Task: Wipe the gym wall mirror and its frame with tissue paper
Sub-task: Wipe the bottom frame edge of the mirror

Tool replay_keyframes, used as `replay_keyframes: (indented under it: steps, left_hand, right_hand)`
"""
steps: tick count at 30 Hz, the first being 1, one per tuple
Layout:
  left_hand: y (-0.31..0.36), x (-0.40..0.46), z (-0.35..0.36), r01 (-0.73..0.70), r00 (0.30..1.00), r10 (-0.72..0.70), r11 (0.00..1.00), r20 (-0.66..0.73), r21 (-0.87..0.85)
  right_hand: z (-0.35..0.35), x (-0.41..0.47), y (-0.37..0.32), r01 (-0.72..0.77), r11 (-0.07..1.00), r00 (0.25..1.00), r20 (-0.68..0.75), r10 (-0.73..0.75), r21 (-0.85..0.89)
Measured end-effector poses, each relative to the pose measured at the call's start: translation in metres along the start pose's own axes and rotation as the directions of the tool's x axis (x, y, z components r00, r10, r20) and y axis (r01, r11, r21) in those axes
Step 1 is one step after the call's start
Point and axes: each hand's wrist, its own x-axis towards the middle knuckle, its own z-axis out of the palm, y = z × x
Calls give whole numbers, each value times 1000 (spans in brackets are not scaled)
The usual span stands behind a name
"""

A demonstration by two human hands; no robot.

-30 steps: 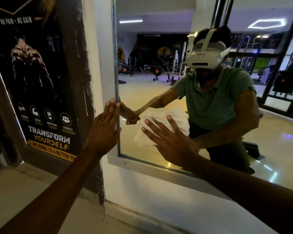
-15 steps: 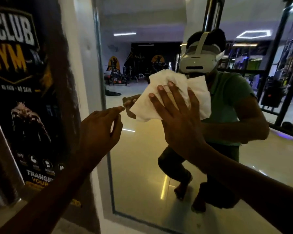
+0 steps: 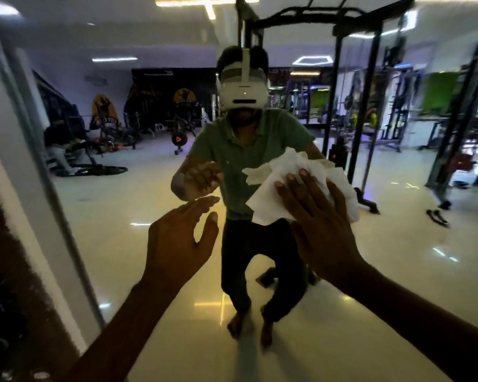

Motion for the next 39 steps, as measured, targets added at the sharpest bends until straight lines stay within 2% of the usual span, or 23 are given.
replay_keyframes:
  steps: [3, 6, 10, 12, 14, 16, 19, 22, 27, 32, 39]
  left_hand:
    - [59, 35, 16, -12, 998, 20, 991, 59, -134]
    - [127, 59, 44, 9, 990, 28, 964, 136, -265]
    - [236, 78, 105, 66, 979, 14, 923, 205, -378]
    - [300, 86, 138, 47, 976, 51, 901, 214, -431]
    - [372, 93, 170, 30, 976, 74, 889, 207, -457]
    - [439, 97, 199, 69, 970, 45, 888, 237, -455]
    - [537, 99, 257, 126, 950, 43, 851, 309, -509]
    - [608, 100, 314, 142, 938, 74, 808, 338, -572]
    - [701, 92, 407, 158, 920, 116, 764, 374, -625]
    - [778, 74, 500, 197, 898, 116, 757, 425, -623]
    - [881, 53, 653, 266, 852, 134, 722, 506, -639]
  right_hand:
    - [-59, 1, 47, -177, 982, 984, 41, 174, 62]
    - [-112, -10, 92, -325, 930, 944, -7, 331, 173]
    - [-181, -54, 172, -430, 873, 893, -38, 449, 231]
    - [-219, -83, 218, -469, 849, 866, -62, 496, 244]
    - [-261, -114, 268, -495, 828, 844, -82, 531, 264]
    - [-299, -143, 317, -517, 813, 828, -85, 554, 269]
    - [-357, -195, 393, -585, 761, 786, -38, 618, 279]
    - [-395, -239, 454, -656, 686, 727, 20, 686, 315]
    - [-432, -308, 543, -752, 599, 636, 62, 769, 274]
    - [-444, -380, 624, -802, 541, 568, 42, 822, 253]
    - [-453, -475, 764, -877, 456, 473, 105, 875, 152]
